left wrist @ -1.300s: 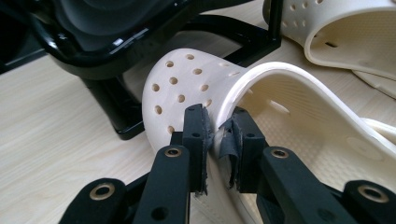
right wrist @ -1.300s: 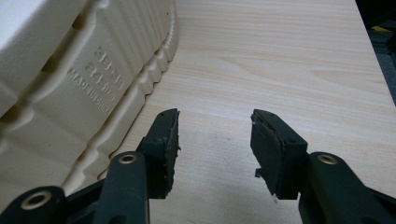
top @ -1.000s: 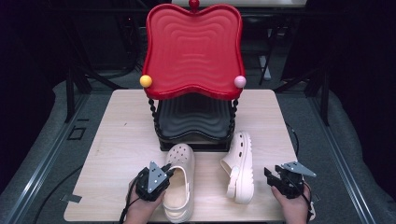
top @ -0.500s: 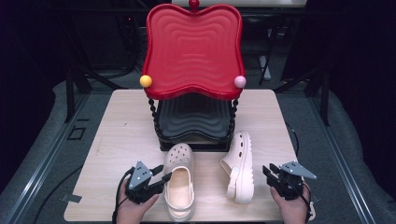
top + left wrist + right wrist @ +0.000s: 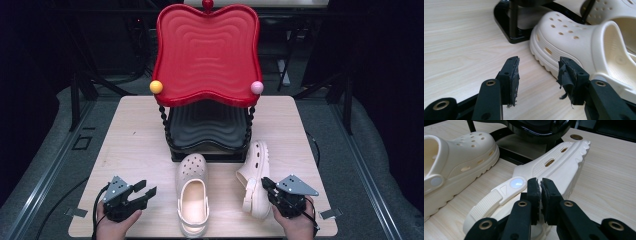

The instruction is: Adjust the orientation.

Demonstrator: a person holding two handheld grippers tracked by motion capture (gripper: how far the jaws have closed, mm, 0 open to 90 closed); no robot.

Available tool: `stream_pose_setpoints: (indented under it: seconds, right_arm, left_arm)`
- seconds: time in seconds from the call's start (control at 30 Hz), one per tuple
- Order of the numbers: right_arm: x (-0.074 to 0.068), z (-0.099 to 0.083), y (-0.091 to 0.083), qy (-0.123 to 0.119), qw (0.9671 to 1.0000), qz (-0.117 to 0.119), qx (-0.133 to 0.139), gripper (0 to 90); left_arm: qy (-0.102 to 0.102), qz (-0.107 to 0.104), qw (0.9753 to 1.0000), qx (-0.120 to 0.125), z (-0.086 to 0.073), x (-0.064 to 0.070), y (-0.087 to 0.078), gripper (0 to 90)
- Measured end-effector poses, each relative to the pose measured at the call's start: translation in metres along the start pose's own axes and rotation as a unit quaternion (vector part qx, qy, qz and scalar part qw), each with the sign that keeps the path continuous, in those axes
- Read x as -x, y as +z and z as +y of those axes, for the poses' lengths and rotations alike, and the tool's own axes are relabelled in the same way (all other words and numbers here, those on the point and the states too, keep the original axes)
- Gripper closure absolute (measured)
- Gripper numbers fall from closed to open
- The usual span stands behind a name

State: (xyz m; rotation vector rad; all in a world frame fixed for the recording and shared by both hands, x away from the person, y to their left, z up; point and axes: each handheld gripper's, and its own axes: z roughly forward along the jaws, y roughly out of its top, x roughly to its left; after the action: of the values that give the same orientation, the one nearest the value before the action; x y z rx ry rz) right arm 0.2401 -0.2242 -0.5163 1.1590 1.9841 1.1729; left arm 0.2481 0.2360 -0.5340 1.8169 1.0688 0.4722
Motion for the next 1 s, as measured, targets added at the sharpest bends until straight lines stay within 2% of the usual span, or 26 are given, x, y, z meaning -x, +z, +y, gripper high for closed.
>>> stream_pose_setpoints:
  seconds: [0.03, 0.13, 0.17, 0.3, 0.37, 0.5, 0.6, 0.7, 0.77, 0.87, 0.9, 1.0]
  right_arm:
    - [0.001, -0.001, 0.000, 0.002, 1.0000, 0.001, 0.008, 85.4]
    - [0.003, -0.002, -0.002, 0.003, 1.0000, 0.001, 0.003, 85.5]
    - [0.004, -0.002, -0.003, 0.002, 1.0000, 0.002, -0.002, 86.1]
    - [0.005, -0.003, -0.003, -0.002, 1.0000, -0.006, 0.007, 87.0]
    - [0.009, -0.004, -0.009, 0.009, 0.9999, -0.009, -0.003, 86.8]
    - [0.019, -0.007, -0.014, 0.029, 0.9994, -0.016, 0.005, 85.4]
    - [0.029, -0.011, -0.018, 0.042, 0.9986, -0.034, 0.003, 84.4]
    - [0.043, -0.017, -0.021, 0.064, 0.9964, -0.055, -0.008, 84.4]
    - [0.052, -0.021, -0.021, 0.086, 0.9944, -0.060, -0.012, 84.3]
    - [0.061, -0.026, -0.020, 0.096, 0.9928, -0.069, -0.021, 84.3]
    - [0.069, -0.031, -0.019, 0.101, 0.9908, -0.082, -0.036, 84.2]
    - [0.080, -0.039, -0.015, 0.117, 0.9870, -0.092, -0.061, 84.3]
  left_arm:
    - [-0.005, 0.007, 1.0000, -0.005, -0.001, -0.002, 0.000, 51.2]
    - [-0.003, 0.013, 0.9999, -0.008, -0.003, -0.004, 0.001, 50.8]
    - [-0.010, 0.019, 0.9997, -0.009, -0.005, -0.007, 0.001, 50.3]
    - [-0.018, 0.022, 0.9996, -0.005, -0.006, -0.009, 0.000, 49.3]
    - [-0.022, 0.024, 0.9995, -0.005, -0.007, -0.011, 0.000, 48.5]
    - [-0.022, 0.024, 0.9994, -0.008, -0.008, -0.013, 0.001, 47.7]
    - [-0.025, 0.021, 0.9994, -0.012, -0.008, -0.013, 0.002, 46.9]
    - [-0.023, 0.019, 0.9994, -0.014, -0.008, -0.012, 0.003, 46.6]
    - [-0.023, 0.019, 0.9995, -0.012, -0.008, -0.011, 0.003, 46.4]
    - [-0.022, 0.018, 0.9995, -0.012, -0.009, -0.011, 0.004, 46.0]
    - [-0.021, 0.018, 0.9995, -0.013, -0.009, -0.010, 0.004, 46.0]
    - [-0.019, 0.017, 0.9996, -0.014, -0.008, -0.009, 0.004, 46.0]
